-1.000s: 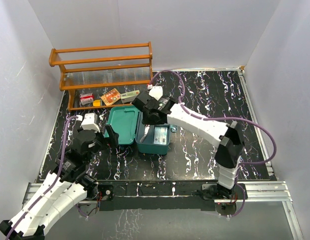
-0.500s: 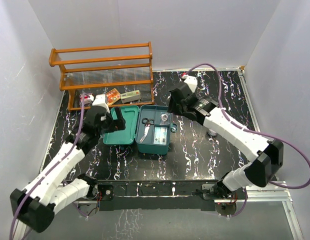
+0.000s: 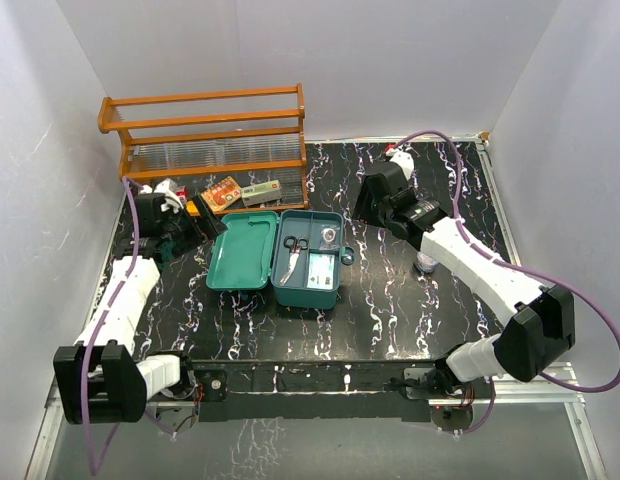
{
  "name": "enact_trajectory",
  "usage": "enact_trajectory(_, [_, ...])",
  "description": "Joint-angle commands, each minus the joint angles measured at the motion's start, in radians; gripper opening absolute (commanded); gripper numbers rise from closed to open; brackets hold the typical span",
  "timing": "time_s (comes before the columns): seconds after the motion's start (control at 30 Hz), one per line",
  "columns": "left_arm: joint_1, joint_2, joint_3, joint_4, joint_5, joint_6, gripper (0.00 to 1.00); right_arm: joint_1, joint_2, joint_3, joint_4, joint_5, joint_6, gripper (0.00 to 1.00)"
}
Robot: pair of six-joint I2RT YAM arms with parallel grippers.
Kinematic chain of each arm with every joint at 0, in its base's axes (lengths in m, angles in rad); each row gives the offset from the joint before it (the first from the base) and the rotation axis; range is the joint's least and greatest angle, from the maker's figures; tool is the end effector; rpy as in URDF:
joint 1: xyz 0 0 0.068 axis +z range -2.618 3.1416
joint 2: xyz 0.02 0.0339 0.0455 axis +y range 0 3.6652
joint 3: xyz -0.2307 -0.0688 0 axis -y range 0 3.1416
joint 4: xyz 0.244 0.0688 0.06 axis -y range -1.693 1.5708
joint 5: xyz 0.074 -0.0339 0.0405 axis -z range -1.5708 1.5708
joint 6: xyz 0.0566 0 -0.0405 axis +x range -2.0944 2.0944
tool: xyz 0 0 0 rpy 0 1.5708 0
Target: Organize the medicine kit
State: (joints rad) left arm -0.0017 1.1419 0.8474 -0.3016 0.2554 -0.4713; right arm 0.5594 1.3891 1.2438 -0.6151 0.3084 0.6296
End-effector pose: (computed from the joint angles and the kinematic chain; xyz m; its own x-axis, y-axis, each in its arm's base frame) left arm 0.2815 -0.0148 0.2376 -0.5959 -0.4383 -0.6729 -0.0672 0.8622 -0.5021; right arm 0.2813 0.1559 0.2763 -0.6601 0.2486 -0.7088 0.0859 0.9624 0.2575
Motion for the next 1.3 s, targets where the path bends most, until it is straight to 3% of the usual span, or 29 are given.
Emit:
enact_trajectory(0.0, [0.104, 0.039, -0.059, 0.087, 0.253, -0.032, 0.97, -0.021, 0.002, 0.001, 0.120, -0.062, -0.033, 0.45])
enact_trajectory(0.17, [0.161, 0.085, -0.155, 0.290, 0.452, -0.136, 0.99, -0.031, 0.005, 0.004, 0.129, -0.076, -0.050, 0.45])
enact_trajectory(0.4, [0.173, 0.172, -0.222, 0.403, 0.488, -0.186, 0.99, -0.038, -0.018, -0.012, 0.147, -0.084, -0.054, 0.46])
enact_trajectory(0.57, [0.178, 0.267, -0.251, 0.549, 0.638, -0.243, 0.99, -0.040, -0.033, -0.024, 0.157, -0.090, -0.054, 0.46])
enact_trajectory(0.73, [0.179, 0.267, -0.251, 0.633, 0.749, -0.283, 0.99, -0.042, -0.042, -0.024, 0.159, -0.090, -0.053, 0.46])
enact_trajectory(1.27, [0.189, 0.099, -0.093, 0.348, 0.766, -0.175, 0.97, -0.045, -0.032, -0.042, 0.158, -0.058, -0.030, 0.46])
